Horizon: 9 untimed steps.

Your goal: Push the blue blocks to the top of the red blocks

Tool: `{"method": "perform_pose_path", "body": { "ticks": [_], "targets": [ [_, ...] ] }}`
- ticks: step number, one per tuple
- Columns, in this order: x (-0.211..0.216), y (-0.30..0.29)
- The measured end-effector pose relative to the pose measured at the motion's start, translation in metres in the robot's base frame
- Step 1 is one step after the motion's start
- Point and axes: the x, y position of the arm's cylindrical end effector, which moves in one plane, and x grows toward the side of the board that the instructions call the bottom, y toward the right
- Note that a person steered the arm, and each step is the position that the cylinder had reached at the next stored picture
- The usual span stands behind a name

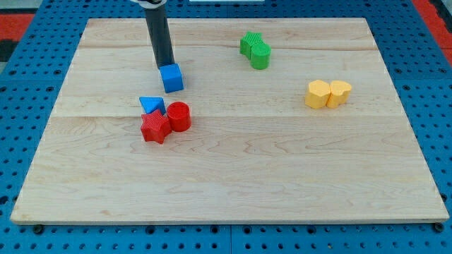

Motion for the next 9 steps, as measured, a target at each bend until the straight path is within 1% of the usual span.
{"method": "perform_pose_path", "body": {
  "ticks": [2, 3, 4, 5, 7, 9],
  "targets": [
    [0.023, 0.004],
    [0.016, 0.013],
    [0.014, 0.037],
    [0.019, 0.039],
    [0.04, 0.019],
    [0.051, 0.019]
  ]
}}
